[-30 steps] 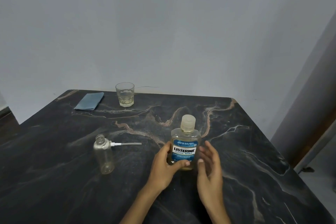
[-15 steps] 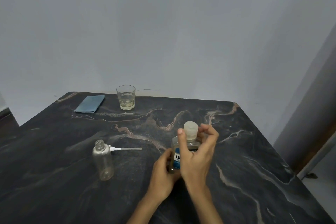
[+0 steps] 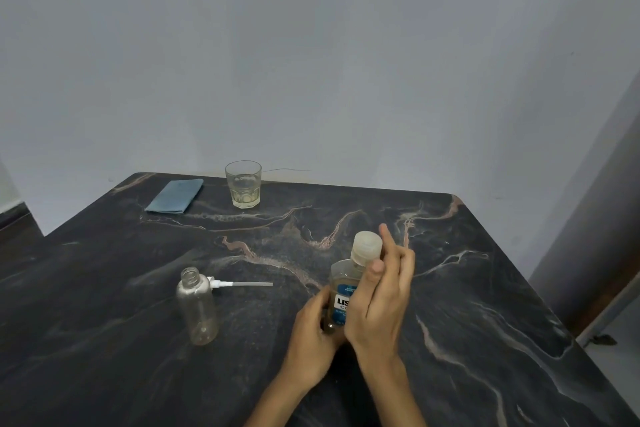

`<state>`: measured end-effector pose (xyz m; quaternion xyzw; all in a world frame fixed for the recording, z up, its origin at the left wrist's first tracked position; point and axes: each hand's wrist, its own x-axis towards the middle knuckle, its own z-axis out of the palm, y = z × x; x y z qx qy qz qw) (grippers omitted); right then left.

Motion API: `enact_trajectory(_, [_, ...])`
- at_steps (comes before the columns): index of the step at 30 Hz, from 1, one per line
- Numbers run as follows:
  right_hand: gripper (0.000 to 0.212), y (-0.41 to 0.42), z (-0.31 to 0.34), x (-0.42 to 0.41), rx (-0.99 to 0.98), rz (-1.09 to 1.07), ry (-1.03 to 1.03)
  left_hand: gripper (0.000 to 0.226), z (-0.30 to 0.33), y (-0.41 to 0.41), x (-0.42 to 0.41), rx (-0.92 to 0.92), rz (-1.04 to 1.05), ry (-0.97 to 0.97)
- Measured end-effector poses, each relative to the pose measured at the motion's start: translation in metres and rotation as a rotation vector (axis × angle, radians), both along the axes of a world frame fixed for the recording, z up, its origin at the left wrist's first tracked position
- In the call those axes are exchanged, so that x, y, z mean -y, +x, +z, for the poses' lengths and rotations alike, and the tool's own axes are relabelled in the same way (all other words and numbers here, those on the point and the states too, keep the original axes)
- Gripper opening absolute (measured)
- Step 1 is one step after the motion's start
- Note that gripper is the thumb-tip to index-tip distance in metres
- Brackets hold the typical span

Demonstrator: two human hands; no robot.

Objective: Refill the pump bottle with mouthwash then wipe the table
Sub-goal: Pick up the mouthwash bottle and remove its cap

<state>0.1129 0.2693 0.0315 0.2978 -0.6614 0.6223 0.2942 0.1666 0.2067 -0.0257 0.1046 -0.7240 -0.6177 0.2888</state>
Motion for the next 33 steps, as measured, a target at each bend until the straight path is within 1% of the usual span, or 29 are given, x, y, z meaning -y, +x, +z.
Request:
enact_trajectory(3, [0.056, 0.0, -0.001, -0.001, -0.024, 0.009, -0.001, 0.045, 0.0, 0.0, 0.0, 0.001, -0.002, 0.003])
enact_trajectory(6, [0.045, 0.0, -0.004, -0.001, -0.038, -0.016, 0.028, 0.04, 0.002, 0.001, -0.001, 0.005, -0.012, -0.016])
enact_trajectory(8, [0.044, 0.0, -0.004, 0.002, -0.048, -0.067, 0.055, 0.034, 0.002, 0.001, -0.001, -0.001, -0.016, -0.025])
enact_trajectory(11, [0.038, 0.0, -0.004, 0.003, -0.037, -0.117, 0.039, 0.027, 0.001, 0.0, -0.001, -0.005, -0.014, -0.017])
enact_trajectory(13, [0.04, 0.001, -0.004, 0.003, -0.031, -0.109, 0.027, 0.027, 0.001, 0.0, -0.001, -0.017, -0.017, -0.008])
enact_trajectory(17, [0.058, 0.003, -0.002, 0.002, -0.031, -0.063, 0.031, 0.033, 0.002, -0.001, -0.002, -0.035, -0.045, -0.002])
enact_trajectory(19, [0.06, 0.003, -0.001, 0.002, -0.014, -0.074, 0.037, 0.036, 0.002, 0.0, -0.002, -0.038, -0.05, -0.002])
enact_trajectory(22, [0.044, 0.002, -0.001, 0.004, 0.035, -0.102, 0.022, 0.037, 0.002, 0.0, -0.001, -0.037, -0.054, -0.012])
enact_trajectory(24, [0.036, 0.002, -0.001, 0.004, 0.021, -0.117, 0.027, 0.035, 0.001, -0.001, -0.001, -0.036, -0.049, -0.009])
enact_trajectory(26, [0.04, 0.003, -0.001, 0.005, 0.005, -0.128, 0.034, 0.03, -0.001, -0.002, -0.001, -0.035, -0.047, -0.001])
enact_trajectory(29, [0.056, 0.004, 0.001, 0.005, 0.015, -0.13, 0.015, 0.026, -0.003, -0.002, -0.001, -0.036, -0.04, 0.019])
enact_trajectory(33, [0.058, 0.007, 0.007, 0.006, 0.058, -0.115, -0.01, 0.024, -0.001, -0.001, -0.001, -0.038, -0.047, 0.032])
